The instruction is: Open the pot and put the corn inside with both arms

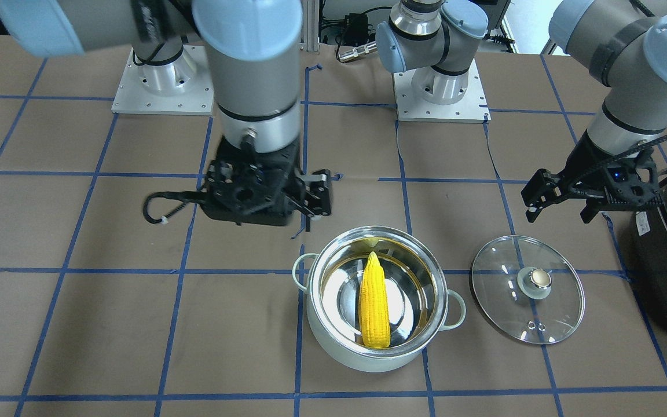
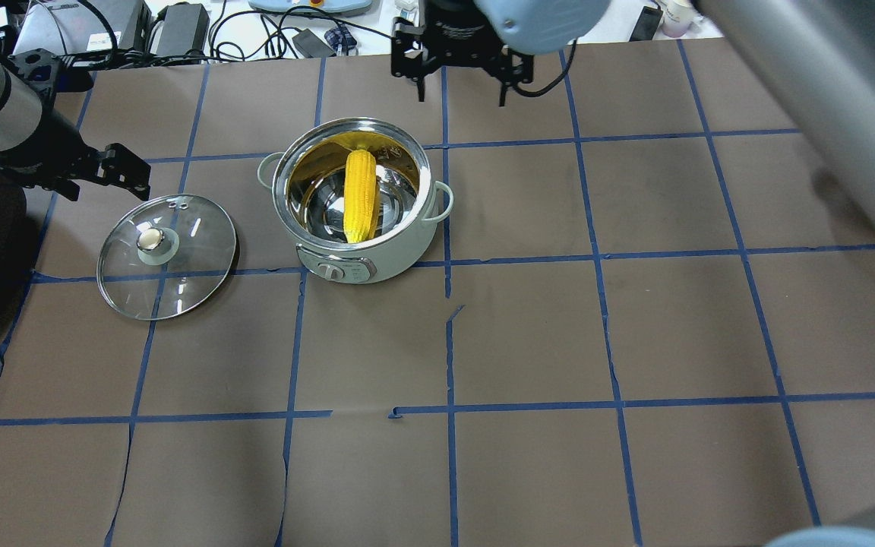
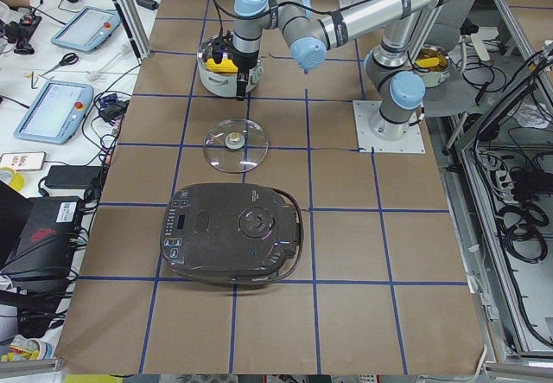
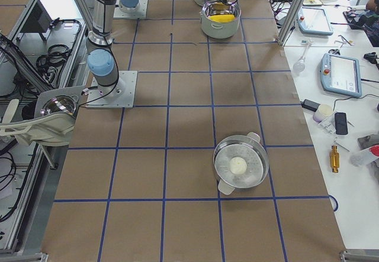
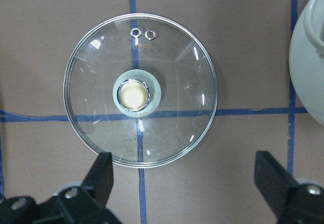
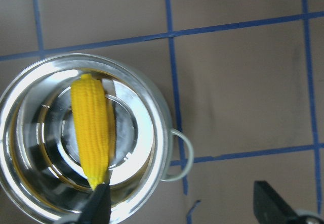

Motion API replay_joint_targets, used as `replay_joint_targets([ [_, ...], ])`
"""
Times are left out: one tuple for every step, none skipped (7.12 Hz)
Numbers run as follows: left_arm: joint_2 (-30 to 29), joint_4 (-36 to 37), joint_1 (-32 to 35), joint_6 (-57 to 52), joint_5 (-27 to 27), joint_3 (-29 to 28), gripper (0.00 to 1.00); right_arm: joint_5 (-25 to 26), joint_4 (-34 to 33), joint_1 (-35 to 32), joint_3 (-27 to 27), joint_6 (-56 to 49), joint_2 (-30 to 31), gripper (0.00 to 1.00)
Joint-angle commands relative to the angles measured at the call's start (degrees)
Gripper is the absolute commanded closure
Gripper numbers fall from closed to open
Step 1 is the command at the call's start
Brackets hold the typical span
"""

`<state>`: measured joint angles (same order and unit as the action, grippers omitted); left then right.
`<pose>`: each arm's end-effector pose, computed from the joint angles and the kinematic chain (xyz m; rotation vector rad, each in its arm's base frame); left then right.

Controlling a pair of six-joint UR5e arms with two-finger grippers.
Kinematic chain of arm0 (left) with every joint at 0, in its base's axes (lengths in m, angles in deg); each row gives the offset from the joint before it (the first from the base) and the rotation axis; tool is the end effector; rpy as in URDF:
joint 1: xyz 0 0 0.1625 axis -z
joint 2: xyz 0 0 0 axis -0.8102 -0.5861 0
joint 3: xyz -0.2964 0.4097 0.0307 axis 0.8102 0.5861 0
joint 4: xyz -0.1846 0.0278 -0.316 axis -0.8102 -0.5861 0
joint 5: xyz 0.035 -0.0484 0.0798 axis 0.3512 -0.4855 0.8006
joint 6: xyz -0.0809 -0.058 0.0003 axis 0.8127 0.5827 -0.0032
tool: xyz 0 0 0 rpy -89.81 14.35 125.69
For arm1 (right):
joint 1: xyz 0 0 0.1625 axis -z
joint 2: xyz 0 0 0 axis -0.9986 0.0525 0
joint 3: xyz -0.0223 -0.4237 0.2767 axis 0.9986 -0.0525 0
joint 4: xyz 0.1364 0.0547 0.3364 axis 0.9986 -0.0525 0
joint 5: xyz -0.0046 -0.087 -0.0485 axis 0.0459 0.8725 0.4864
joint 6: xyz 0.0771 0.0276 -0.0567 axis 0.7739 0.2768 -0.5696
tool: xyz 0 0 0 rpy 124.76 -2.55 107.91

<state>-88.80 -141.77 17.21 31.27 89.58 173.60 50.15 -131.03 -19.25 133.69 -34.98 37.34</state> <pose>0.0213 -0.4833 0.4982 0.0345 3.0923 -0.2367 0.2999 -0.5579 0.5746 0.1535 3.1162 -0.1510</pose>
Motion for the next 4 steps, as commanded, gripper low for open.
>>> replay_joint_targets([
  [1.7,-1.3,2.5,1.4,0.2,-0.9,0.00,0.2,4.2,6.9,6.1,-12.4,9.5,0.00],
  [2.0,-3.5,8.1,6.5,2.1,-3.3,0.00,0.3,6.3,7.8,7.9,-13.5,12.3,0.00],
  [1.7,-7.8,13.9,14.8,4.4,-7.2,0.00,0.4,7.9,8.5,10.1,-13.7,15.0,0.00],
  [1.4,-14.3,18.6,19.9,4.5,-10.3,0.00,0.3,7.8,9.4,12.2,-15.6,16.4,0.00],
])
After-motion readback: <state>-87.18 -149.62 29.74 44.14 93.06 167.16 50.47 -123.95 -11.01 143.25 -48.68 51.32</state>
